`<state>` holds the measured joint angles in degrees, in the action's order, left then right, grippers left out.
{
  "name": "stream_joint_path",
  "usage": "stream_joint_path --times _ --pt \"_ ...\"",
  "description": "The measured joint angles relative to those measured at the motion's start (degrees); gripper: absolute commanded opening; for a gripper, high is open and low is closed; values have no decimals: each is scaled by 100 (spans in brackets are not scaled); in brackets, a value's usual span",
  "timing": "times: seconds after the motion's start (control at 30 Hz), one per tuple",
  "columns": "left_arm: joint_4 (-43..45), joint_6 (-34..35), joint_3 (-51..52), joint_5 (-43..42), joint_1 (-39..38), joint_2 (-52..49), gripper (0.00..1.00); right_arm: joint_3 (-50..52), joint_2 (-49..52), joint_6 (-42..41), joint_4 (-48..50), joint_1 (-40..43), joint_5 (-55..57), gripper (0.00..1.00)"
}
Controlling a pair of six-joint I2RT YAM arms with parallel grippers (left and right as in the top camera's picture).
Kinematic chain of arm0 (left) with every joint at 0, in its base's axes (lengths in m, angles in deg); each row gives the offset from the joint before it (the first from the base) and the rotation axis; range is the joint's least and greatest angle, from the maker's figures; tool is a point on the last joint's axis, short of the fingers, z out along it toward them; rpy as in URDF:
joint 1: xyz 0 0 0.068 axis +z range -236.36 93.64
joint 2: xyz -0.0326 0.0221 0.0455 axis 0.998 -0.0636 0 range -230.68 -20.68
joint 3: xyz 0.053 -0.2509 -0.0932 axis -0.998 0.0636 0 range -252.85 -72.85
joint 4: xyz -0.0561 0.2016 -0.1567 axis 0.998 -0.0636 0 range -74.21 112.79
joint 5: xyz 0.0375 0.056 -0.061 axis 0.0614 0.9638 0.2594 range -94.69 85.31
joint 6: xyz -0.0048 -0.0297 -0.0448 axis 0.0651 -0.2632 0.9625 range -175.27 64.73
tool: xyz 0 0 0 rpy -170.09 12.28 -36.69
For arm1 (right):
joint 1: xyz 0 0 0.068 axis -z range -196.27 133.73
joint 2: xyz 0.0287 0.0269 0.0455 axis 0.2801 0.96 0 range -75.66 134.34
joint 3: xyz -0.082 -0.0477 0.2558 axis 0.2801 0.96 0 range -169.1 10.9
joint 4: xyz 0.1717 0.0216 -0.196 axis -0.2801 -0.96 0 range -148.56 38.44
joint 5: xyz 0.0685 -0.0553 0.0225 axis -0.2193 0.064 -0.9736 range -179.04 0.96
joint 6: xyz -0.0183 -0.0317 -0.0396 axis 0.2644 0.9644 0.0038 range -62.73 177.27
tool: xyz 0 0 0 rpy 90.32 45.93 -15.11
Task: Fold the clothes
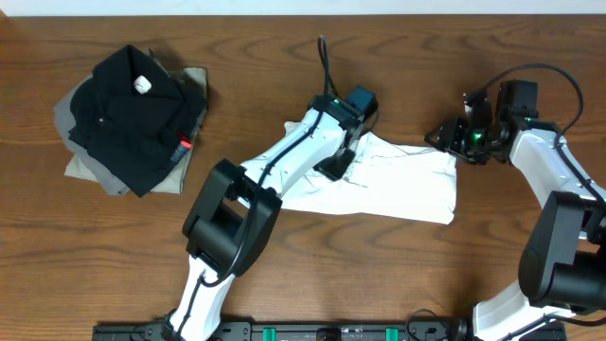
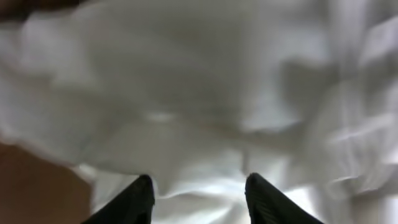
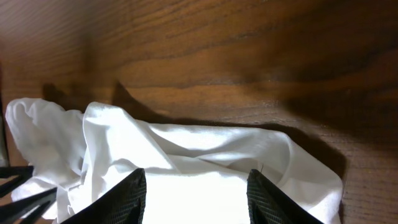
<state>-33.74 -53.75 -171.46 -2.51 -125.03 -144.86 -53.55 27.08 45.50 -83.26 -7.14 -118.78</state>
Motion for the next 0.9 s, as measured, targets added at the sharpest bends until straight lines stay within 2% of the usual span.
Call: stream_joint_path --times 0.17,0.4,0.5,0.53,0.57,0.73,0.9 --pt "302 -9 0 -638 0 0 50 0 0 0 0 0 -2 51" --pt "262 -4 0 -981 0 0 49 0 0 0 0 0 0 51" --pt "256 20 0 -1043 0 0 37 0 0 0 4 0 -2 51" --pt "243 20 0 -1064 0 0 36 0 0 0 4 0 0 52" --pt "210 -7 0 -1082 0 9 36 0 0 0 4 0 0 52" --pt "46 -22 0 -883 -2 219 50 0 0 0 7 0 4 52" --pt "79 -7 2 -612 -4 911 53 0 0 0 7 0 70 53"
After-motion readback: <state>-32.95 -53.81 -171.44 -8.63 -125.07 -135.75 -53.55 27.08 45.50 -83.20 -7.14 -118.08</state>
